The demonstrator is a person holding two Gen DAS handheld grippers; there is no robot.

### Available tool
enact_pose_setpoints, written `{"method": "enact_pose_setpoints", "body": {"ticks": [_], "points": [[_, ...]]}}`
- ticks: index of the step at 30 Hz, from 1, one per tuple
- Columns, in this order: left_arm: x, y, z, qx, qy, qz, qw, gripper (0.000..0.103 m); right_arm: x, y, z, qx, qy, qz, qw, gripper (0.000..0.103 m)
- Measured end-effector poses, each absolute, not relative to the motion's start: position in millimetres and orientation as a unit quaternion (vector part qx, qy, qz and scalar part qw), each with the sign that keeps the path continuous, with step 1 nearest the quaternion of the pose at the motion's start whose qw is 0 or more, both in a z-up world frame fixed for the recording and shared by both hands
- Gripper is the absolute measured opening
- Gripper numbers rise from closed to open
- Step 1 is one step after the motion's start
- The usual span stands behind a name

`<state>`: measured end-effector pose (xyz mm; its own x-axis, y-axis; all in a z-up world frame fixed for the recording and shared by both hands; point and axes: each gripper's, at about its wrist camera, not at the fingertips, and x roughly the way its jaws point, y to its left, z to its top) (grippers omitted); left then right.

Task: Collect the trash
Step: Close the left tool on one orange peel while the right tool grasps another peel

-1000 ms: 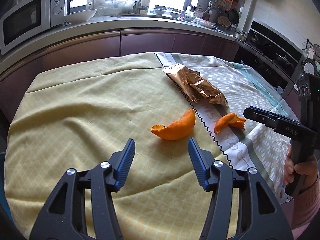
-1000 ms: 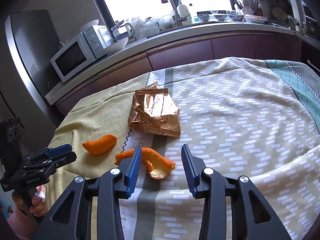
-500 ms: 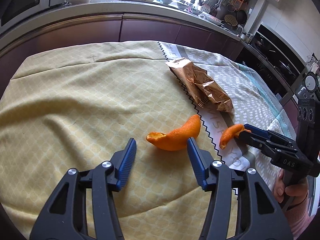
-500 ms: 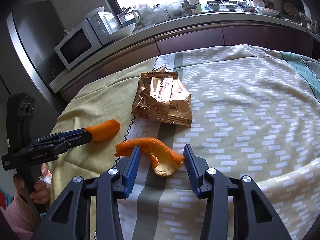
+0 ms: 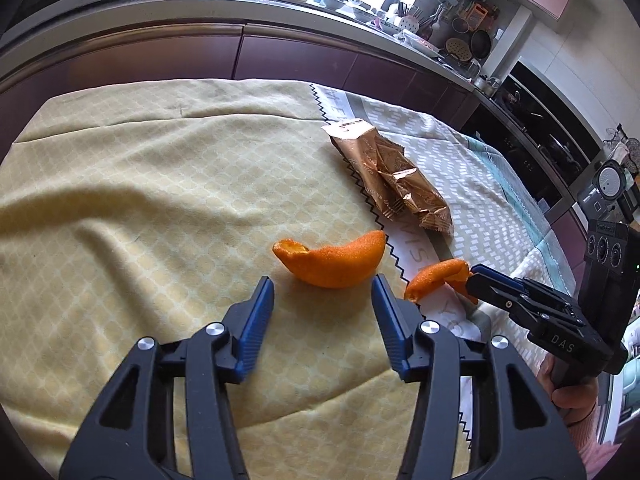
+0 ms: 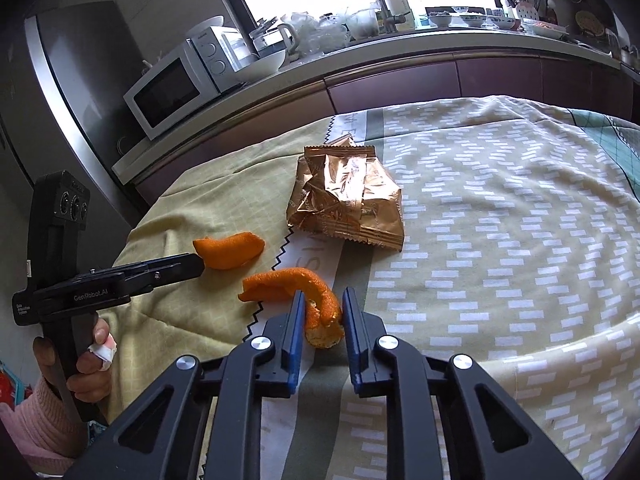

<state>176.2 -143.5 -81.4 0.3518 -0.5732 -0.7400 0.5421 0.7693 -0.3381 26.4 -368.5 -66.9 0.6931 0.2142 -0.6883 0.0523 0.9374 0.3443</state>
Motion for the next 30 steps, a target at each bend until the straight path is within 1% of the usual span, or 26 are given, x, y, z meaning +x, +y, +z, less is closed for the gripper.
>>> {"method": "enact_pose_setpoints", "body": {"ticks": [4, 7, 11, 13, 16, 21, 22, 23, 30], "points": [[184, -148, -81, -0.016, 0.464, -0.332, 0.821, 0.051, 26, -371, -66, 0.181, 0.385, 0.048, 0.903, 0.017], [191, -153, -84, -0.022, 0.472, -0.332, 0.816, 0.048, 25, -370, -66, 0.185, 0.384, 0.05, 0.903, 0.016], [193, -153, -85, -0.034, 0.471, -0.34, 0.813, 0.038, 25, -370, -66, 0.188, 0.384, 0.054, 0.903, 0.016], [193, -151, -85, -0.043, 0.471, -0.34, 0.813, 0.03, 24, -370, -66, 0.191, 0.383, 0.056, 0.902, 0.016], [189, -147, -82, -0.044, 0.466, -0.338, 0.817, 0.025, 24, -371, -66, 0.2, 0.381, 0.061, 0.901, 0.015], [177, -134, -75, -0.04, 0.448, -0.331, 0.829, 0.022, 25, -366, -62, 0.207, 0.376, 0.071, 0.901, 0.013], [174, -130, -72, -0.039, 0.444, -0.33, 0.832, 0.022, 26, -365, -61, 0.208, 0.374, 0.074, 0.901, 0.011], [170, -126, -69, -0.037, 0.437, -0.329, 0.836, 0.022, 26, -364, -59, 0.209, 0.373, 0.077, 0.901, 0.007], [148, -89, -51, -0.031, 0.405, -0.315, 0.858, 0.022, 33, -351, -58, 0.209, 0.376, 0.097, 0.898, 0.006]]}}
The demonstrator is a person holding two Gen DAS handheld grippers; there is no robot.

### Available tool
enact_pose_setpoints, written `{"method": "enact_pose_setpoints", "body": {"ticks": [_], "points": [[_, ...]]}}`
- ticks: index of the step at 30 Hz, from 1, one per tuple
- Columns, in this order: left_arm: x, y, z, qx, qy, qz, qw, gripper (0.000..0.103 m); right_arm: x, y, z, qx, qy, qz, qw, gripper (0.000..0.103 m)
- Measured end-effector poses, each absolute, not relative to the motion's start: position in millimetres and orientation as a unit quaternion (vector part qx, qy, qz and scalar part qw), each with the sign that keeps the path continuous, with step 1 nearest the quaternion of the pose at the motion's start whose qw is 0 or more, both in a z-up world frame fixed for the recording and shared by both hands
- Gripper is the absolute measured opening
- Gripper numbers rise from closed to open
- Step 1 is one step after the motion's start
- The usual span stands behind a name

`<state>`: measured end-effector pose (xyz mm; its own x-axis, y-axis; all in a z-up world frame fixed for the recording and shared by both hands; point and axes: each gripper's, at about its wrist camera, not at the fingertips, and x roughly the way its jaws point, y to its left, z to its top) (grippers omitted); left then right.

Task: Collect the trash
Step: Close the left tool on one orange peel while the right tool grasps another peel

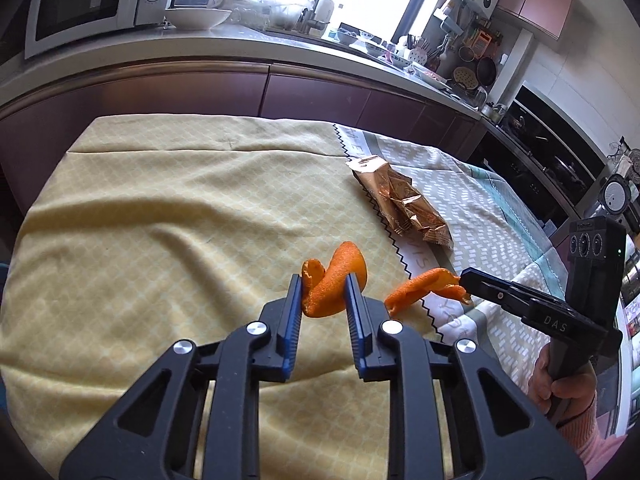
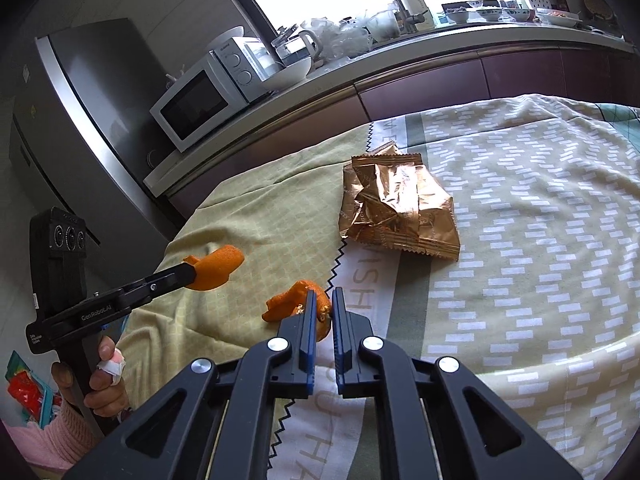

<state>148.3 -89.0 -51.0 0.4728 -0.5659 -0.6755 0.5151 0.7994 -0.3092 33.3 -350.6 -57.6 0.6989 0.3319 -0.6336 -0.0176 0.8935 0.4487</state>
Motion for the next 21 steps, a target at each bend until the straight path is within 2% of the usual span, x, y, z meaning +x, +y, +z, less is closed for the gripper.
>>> {"method": "enact_pose_setpoints", "body": {"ticks": [3, 5, 11, 13, 15, 21], "points": [[142, -74, -48, -0.034, 0.401, -0.313, 0.86, 0.021, 37, -342, -62, 0.204, 0.391, 0.108, 0.891, 0.01], [138, -66, -49, -0.03, 0.4, -0.307, 0.863, 0.022, 40, -336, -66, 0.203, 0.401, 0.116, 0.886, 0.017], [130, -50, -54, -0.031, 0.403, -0.296, 0.866, 0.022, 48, -322, -76, 0.182, 0.426, 0.115, 0.879, 0.018], [127, -44, -55, -0.034, 0.403, -0.293, 0.866, 0.022, 48, -319, -76, 0.177, 0.428, 0.116, 0.879, 0.017], [123, -38, -55, -0.034, 0.402, -0.288, 0.869, 0.022, 49, -316, -76, 0.172, 0.429, 0.114, 0.88, 0.007], [112, -18, -51, -0.038, 0.392, -0.274, 0.877, 0.022, 46, -307, -68, 0.174, 0.415, 0.127, 0.884, 0.006]]}}
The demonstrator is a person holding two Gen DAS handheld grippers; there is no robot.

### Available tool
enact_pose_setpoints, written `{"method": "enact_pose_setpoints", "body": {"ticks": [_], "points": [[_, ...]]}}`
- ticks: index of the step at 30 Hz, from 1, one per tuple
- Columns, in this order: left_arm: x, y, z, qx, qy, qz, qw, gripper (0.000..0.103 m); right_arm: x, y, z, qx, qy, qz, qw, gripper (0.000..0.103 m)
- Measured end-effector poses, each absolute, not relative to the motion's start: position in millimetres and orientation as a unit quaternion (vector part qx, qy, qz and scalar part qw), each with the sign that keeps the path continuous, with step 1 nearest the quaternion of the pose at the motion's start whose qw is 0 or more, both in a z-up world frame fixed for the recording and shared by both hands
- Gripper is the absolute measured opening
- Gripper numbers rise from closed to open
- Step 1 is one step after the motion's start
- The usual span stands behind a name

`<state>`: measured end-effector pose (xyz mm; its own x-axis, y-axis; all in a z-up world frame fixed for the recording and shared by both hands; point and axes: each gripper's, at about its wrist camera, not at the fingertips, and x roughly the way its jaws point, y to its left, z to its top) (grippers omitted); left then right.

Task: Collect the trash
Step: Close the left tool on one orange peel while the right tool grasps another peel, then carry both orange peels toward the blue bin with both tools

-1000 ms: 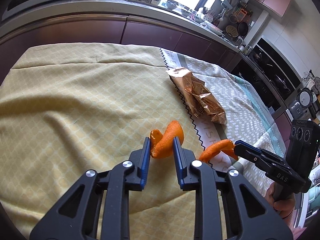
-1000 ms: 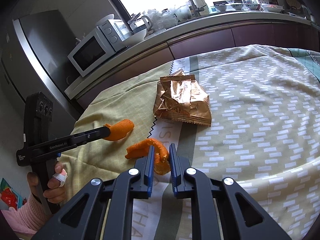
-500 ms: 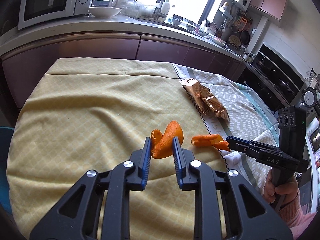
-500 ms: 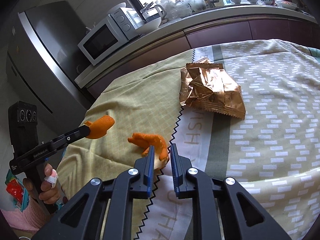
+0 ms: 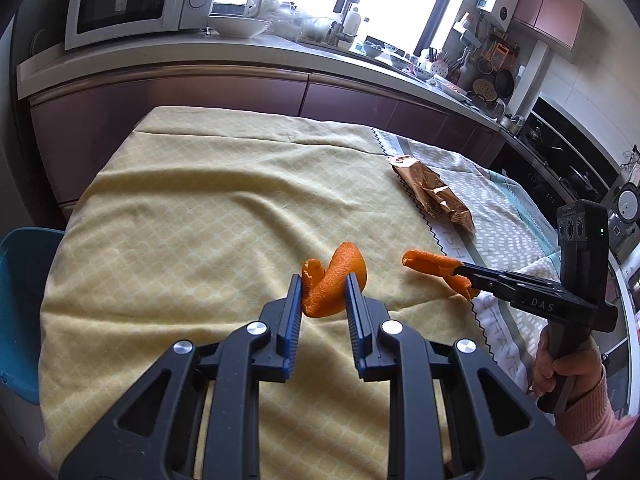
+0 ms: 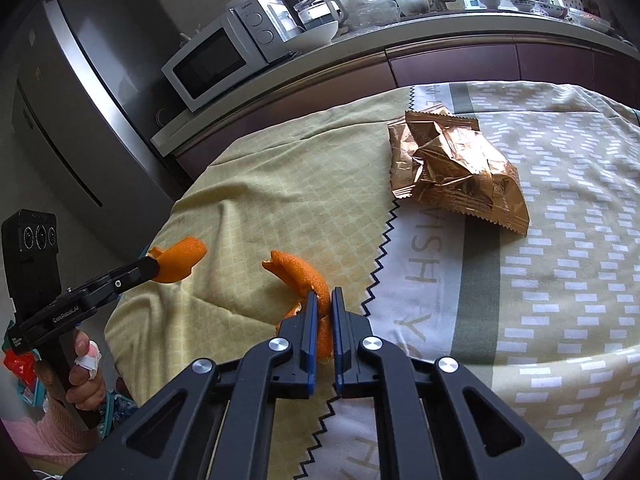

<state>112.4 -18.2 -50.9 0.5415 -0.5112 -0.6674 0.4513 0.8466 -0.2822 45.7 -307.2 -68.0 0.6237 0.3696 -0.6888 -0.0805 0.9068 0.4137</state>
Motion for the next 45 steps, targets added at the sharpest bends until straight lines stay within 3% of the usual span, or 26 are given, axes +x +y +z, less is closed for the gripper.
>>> {"method": "enact_pose_setpoints", "body": {"ticks": [45], "points": [[62, 168, -14, -0.111, 0.327, -0.092, 0.934, 0.021, 111, -111, -25, 0.095, 0.398, 0.333, 0.85, 0.006]]}}
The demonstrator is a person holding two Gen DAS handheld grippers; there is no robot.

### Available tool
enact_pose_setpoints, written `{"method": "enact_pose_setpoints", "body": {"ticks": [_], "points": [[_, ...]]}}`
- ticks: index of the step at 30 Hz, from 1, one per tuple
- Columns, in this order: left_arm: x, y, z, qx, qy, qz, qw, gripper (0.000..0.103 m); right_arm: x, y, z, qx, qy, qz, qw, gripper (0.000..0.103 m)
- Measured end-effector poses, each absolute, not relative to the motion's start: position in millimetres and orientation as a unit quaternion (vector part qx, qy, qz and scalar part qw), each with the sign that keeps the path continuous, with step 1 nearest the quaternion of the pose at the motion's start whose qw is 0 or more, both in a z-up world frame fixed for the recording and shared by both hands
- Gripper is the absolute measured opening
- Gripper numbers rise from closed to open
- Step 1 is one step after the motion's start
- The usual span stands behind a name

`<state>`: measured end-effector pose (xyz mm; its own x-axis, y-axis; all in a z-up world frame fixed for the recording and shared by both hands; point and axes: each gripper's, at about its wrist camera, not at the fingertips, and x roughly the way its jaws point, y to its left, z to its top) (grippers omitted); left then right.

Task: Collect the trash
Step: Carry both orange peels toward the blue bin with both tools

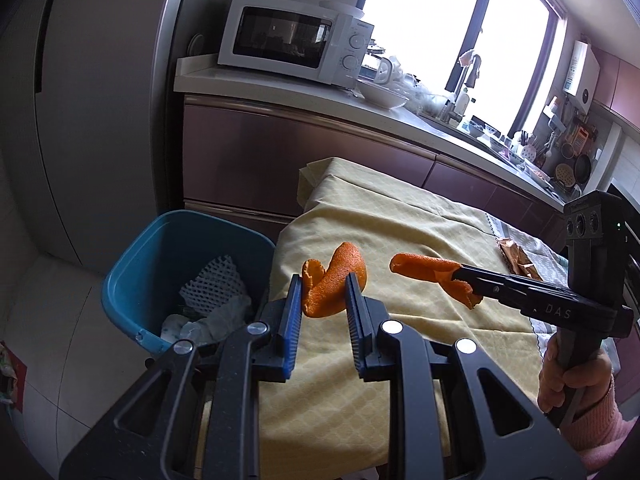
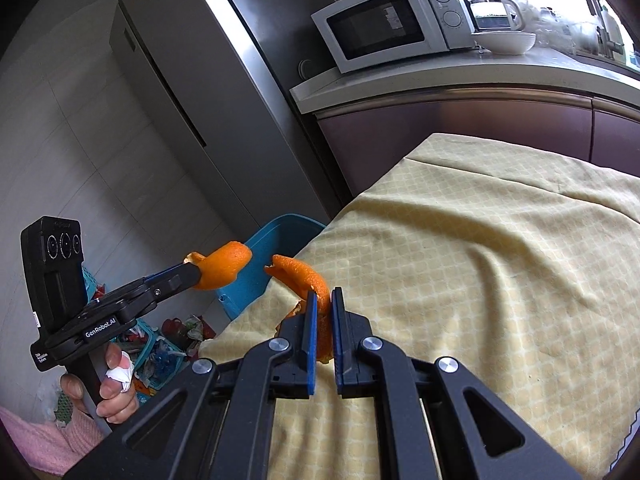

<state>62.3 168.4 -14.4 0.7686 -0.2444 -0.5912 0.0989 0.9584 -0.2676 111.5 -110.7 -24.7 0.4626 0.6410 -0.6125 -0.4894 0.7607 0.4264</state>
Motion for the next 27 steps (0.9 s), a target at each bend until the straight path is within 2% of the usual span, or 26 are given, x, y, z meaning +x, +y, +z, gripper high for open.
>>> {"method": "enact_pose_setpoints", "body": {"ticks": [27], "points": [[71, 221, -25, -0.115, 0.332, -0.02, 0.936, 0.021, 141, -30, -24, 0.061, 0.411, 0.381, 0.826, 0.006]]}}
